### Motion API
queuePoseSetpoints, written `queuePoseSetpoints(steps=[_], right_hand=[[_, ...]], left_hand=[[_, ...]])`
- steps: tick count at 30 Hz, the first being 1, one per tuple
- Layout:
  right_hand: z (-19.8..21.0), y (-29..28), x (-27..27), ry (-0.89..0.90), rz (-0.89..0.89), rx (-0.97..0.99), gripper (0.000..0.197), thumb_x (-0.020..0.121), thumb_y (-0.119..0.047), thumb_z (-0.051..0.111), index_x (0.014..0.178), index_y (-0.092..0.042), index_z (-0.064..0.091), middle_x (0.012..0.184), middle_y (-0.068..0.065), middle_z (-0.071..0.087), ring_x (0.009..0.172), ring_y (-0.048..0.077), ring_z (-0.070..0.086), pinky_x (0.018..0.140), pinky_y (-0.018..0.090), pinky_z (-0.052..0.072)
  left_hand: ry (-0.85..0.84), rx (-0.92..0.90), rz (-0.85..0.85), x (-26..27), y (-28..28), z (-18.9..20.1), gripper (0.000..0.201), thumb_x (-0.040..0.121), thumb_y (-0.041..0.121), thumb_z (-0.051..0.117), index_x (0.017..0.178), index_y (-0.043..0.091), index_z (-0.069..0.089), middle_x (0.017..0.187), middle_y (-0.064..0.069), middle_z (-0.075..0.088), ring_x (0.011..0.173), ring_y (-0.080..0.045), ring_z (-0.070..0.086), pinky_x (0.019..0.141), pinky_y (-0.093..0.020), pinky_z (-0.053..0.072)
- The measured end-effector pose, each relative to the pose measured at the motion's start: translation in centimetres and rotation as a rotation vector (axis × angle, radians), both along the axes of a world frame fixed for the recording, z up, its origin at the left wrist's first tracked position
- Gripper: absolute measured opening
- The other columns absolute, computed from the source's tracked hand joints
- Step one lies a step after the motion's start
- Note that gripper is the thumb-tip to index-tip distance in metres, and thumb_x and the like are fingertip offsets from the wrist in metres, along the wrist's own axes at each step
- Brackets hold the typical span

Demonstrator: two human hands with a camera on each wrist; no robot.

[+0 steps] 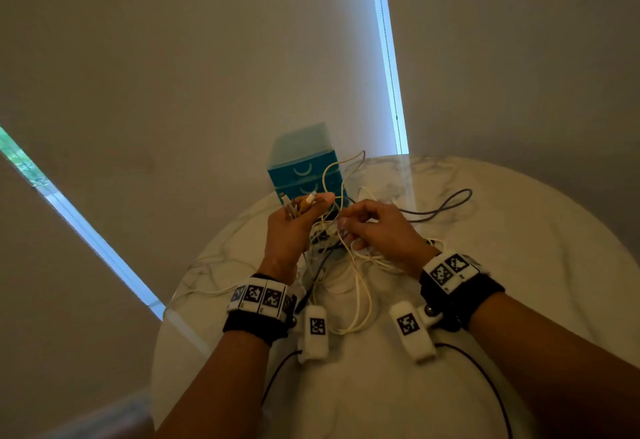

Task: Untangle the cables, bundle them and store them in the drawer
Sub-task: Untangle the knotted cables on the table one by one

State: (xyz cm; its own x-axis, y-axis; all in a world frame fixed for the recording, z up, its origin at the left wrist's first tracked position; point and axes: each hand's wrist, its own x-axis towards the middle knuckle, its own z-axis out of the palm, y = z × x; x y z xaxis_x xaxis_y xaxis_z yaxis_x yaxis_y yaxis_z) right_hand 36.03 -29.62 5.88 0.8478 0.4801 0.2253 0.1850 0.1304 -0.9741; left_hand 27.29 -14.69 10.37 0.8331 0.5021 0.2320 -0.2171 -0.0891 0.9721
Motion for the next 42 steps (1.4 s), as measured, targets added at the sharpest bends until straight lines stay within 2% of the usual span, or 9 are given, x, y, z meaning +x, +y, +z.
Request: queuePoseSetpoints(steps=[5, 13, 18, 23, 27, 31, 34, 39, 42], right_hand=[[0.1, 0.0, 0.0, -0.003, 0.038, 0.032, 0.016, 0.103, -0.009, 0.07, 0.116, -0.001, 0.067, 0.105, 0.026, 0.075, 0.085, 0.026, 0.077, 0.068, 0.03, 0.062], [2.1, -1.0, 0.2, 0.201, -0.026, 0.299, 0.028, 0.105, -0.015, 0.067, 0.127, 0.002, 0.064, 0.108, 0.02, 0.08, 0.104, 0.034, 0.079, 0.092, 0.041, 0.065], [3.4, -1.5, -0.1, 0.315, 0.065, 0.408, 0.029, 0.107, -0.016, 0.063, 0.13, 0.002, 0.06, 0.114, 0.017, 0.08, 0.107, 0.03, 0.079, 0.094, 0.038, 0.064], [4.1, -1.7, -0.1, 0.42, 0.157, 0.581, 0.025, 0.109, -0.014, 0.059, 0.129, 0.0, 0.061, 0.122, 0.021, 0.077, 0.105, 0.024, 0.079, 0.088, 0.03, 0.065], [3.9, -1.3, -0.2, 0.419, 0.209, 0.592, 0.015, 0.11, -0.012, 0.055, 0.118, -0.002, 0.062, 0.121, 0.021, 0.077, 0.11, 0.025, 0.077, 0.086, 0.028, 0.065], [4.0, -0.7, -0.4, 0.413, 0.223, 0.606, 0.036, 0.111, -0.014, 0.054, 0.14, 0.008, 0.056, 0.13, 0.021, 0.074, 0.118, 0.023, 0.075, 0.085, 0.028, 0.065], [3.7, -0.6, -0.3, 0.417, 0.208, 0.553, 0.034, 0.11, -0.015, 0.058, 0.137, 0.006, 0.06, 0.129, 0.021, 0.075, 0.121, 0.028, 0.074, 0.101, 0.036, 0.061], [0.9, -0.8, 0.3, 0.249, 0.098, 0.069, 0.024, 0.104, -0.009, 0.066, 0.126, 0.0, 0.062, 0.113, 0.017, 0.08, 0.105, 0.028, 0.08, 0.094, 0.038, 0.062], [0.7, -1.2, 0.5, 0.102, 0.019, -0.045, 0.019, 0.101, -0.008, 0.071, 0.119, -0.004, 0.067, 0.104, 0.012, 0.083, 0.101, 0.025, 0.08, 0.093, 0.035, 0.062]], left_hand=[[-0.015, 0.017, -0.024, 0.8, -0.1, -0.3, 0.026, 0.095, 0.024, 0.08, 0.113, 0.006, 0.08, 0.063, 0.016, 0.067, 0.05, 0.006, 0.057, 0.05, -0.009, 0.043], [0.011, 0.162, -0.159, 0.3, -0.2, -0.9, 0.014, 0.087, 0.018, 0.088, 0.098, 0.026, 0.085, 0.104, -0.002, 0.083, 0.102, -0.018, 0.079, 0.094, -0.035, 0.062], [0.11, 0.374, -0.107, 0.9, 1.0, -0.7, 0.03, 0.078, 0.014, 0.095, 0.105, 0.02, 0.083, 0.101, 0.004, 0.083, 0.096, -0.012, 0.079, 0.087, -0.03, 0.063], [0.07, 0.254, -0.128, 0.5, 1.1, -1.1, 0.034, 0.085, 0.008, 0.088, 0.115, 0.021, 0.081, 0.105, 0.004, 0.083, 0.096, -0.01, 0.078, 0.088, -0.027, 0.062], [0.075, 0.221, -0.231, -0.2, 0.1, -1.0, 0.019, 0.093, 0.009, 0.081, 0.112, 0.009, 0.081, 0.073, 0.013, 0.077, 0.06, 0.007, 0.067, 0.056, -0.005, 0.047], [0.033, 0.224, -0.183, -0.4, -0.1, -0.9, 0.014, 0.086, 0.02, 0.089, 0.098, 0.015, 0.085, 0.093, 0.0, 0.084, 0.092, -0.013, 0.08, 0.085, -0.03, 0.062], [-0.076, 0.144, -0.095, -0.5, 0.4, -1.0, 0.017, 0.089, 0.02, 0.087, 0.102, 0.01, 0.084, 0.101, -0.007, 0.083, 0.102, -0.024, 0.079, 0.097, -0.041, 0.062], [-0.203, -0.06, 0.093, -0.7, 1.2, -0.8, 0.019, 0.09, 0.021, 0.086, 0.103, 0.009, 0.082, 0.074, 0.007, 0.077, 0.055, 0.003, 0.064, 0.055, -0.012, 0.049], [-0.205, -0.145, 0.134, -0.7, 1.5, -0.7, 0.019, 0.092, 0.023, 0.084, 0.107, 0.011, 0.08, 0.057, 0.016, 0.064, 0.045, 0.004, 0.053, 0.046, -0.011, 0.04]])
